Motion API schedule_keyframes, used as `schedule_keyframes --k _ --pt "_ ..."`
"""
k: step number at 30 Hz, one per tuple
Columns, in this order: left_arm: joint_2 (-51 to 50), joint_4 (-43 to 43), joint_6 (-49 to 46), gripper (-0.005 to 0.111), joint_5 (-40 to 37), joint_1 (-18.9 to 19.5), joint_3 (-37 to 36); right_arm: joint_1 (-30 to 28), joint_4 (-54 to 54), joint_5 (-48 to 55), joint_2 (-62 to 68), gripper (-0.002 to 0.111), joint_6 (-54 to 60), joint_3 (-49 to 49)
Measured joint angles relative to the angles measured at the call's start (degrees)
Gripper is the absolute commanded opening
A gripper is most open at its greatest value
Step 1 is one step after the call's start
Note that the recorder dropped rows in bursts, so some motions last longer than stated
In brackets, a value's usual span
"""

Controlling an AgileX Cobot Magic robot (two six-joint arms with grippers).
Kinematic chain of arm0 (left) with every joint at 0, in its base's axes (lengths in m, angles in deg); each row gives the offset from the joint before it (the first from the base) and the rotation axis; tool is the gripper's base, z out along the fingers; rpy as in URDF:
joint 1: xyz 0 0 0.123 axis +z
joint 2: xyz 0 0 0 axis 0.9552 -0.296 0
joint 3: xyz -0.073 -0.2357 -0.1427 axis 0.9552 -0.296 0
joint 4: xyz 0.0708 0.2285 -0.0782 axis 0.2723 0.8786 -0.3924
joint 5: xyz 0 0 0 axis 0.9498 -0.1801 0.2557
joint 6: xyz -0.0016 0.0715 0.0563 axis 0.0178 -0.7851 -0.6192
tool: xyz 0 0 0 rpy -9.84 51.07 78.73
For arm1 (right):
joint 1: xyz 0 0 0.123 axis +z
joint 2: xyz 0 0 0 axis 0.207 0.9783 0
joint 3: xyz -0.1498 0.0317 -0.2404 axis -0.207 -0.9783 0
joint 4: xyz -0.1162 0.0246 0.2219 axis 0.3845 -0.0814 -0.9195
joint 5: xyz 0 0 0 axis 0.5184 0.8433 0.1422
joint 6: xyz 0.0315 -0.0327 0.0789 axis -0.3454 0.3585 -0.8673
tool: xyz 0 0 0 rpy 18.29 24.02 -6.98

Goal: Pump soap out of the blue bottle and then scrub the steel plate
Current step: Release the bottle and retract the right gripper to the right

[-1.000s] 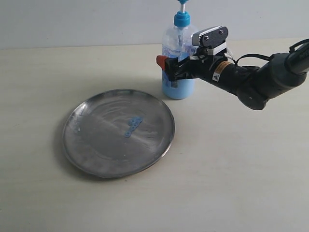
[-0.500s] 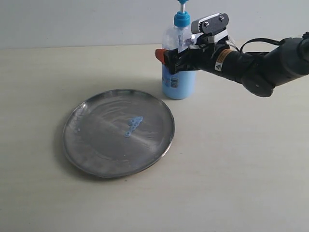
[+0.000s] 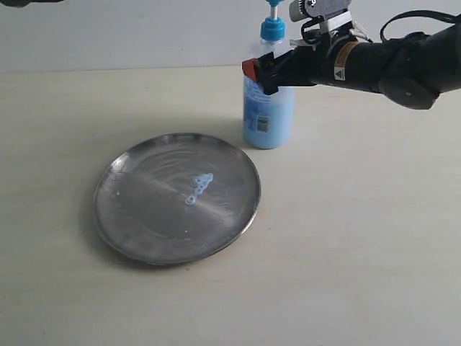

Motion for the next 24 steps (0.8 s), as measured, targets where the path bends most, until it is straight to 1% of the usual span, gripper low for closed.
schedule_keyframes --k 6,8,10,12,13,14,15,16,17,18,22,24 --pt "1.32 0.15 1.41 0.001 -0.10 0.00 -2.27 0.00 2.93 2.40 -7.17 0.105 -4.34 -4.21" --pt "1.61 0.59 2.27 0.001 -1.65 0.00 -2.61 0.00 4.92 6.54 -11.36 0.105 -6.52 -6.91" --pt "1.65 0.59 3.10 0.001 -4.28 0.00 -2.71 0.00 9.73 10.12 -15.94 0.105 -10.81 -10.36" --pt "1.65 0.59 3.51 0.001 -7.11 0.00 -2.76 0.00 17.41 11.97 -21.20 0.105 -17.48 -13.38" --pt "1.74 0.69 3.90 0.001 -8.97 0.00 -2.76 0.00 24.44 13.31 -24.70 0.105 -25.10 -15.24" --pt "1.74 0.69 3.90 0.001 -10.12 0.00 -2.76 0.00 27.91 13.66 -26.07 0.105 -28.91 -15.90" --pt "1.74 0.69 4.05 0.001 -12.13 0.00 -2.76 0.00 38.67 14.03 -29.29 0.104 -40.72 -17.48" --pt "1.86 0.69 4.56 0.001 -13.45 0.00 -3.01 0.00 47.23 13.55 -31.48 0.103 -51.69 -18.53" --pt "2.10 0.69 4.83 0.001 -13.71 0.00 -3.54 0.00 50.67 12.15 -32.85 0.101 -58.69 -19.22" --pt "2.62 0.69 4.97 0.001 -14.11 0.00 -4.42 0.00 53.16 9.54 -34.36 0.100 -63.18 -20.01" --pt "4.41 0.81 5.19 0.001 -14.62 0.00 -9.10 0.00 55.48 -2.17 -36.58 0.095 -73.30 -20.72" --pt "6.05 0.91 5.31 0.001 -14.62 0.00 -11.54 0.00 55.55 -8.54 -36.58 0.092 -75.90 -20.78"
